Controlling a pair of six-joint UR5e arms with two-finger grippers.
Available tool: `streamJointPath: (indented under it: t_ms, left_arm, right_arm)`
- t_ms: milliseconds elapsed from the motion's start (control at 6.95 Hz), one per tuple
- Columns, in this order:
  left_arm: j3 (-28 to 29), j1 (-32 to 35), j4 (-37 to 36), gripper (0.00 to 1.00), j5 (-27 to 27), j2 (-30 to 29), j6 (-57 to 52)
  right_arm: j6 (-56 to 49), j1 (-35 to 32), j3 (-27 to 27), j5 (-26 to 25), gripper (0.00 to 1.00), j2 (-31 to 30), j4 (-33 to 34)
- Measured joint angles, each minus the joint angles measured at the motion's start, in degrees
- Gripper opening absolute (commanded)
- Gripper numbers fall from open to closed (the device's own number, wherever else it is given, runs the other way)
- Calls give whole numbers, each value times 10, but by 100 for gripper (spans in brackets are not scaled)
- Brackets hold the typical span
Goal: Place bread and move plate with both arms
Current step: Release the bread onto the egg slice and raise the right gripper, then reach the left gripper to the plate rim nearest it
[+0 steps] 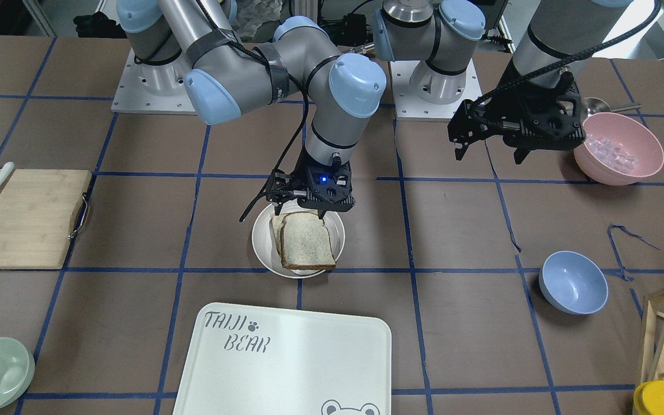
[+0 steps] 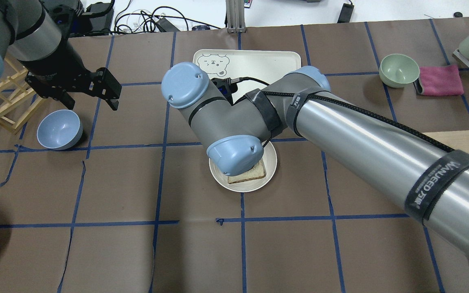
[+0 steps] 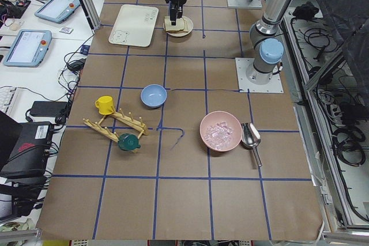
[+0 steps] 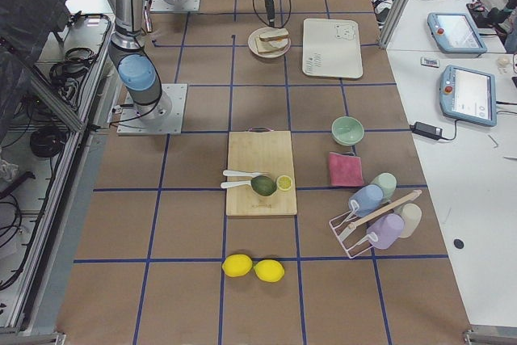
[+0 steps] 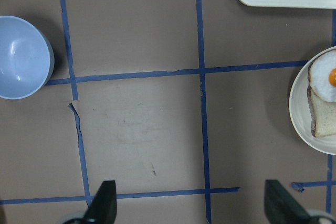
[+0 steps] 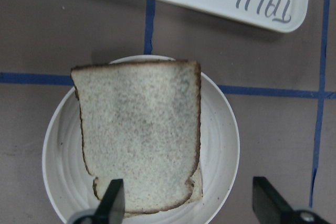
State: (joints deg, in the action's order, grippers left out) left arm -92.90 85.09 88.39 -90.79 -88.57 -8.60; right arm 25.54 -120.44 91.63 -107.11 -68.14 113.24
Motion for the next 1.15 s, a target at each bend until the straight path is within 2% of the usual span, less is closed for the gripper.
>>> streamJointPath:
  t_ms: [288,576,864,1152]
  left_arm:
    - [0,0,-2,100,1,-3,2]
    - [3,2,-10,100,1,-7,0]
    - [-7,1,-13,100,0,-12,2]
    - [-44,6,-34,100,12,-30,15]
  right_arm:
    - [-91,102,-23,51,100,-40,-44]
    - [-228,225,-61,88,100,-85,-119]
    - [-276,264,-92,100,100,-125,-191]
    - [-241,282,-95,147,100,-141,-184]
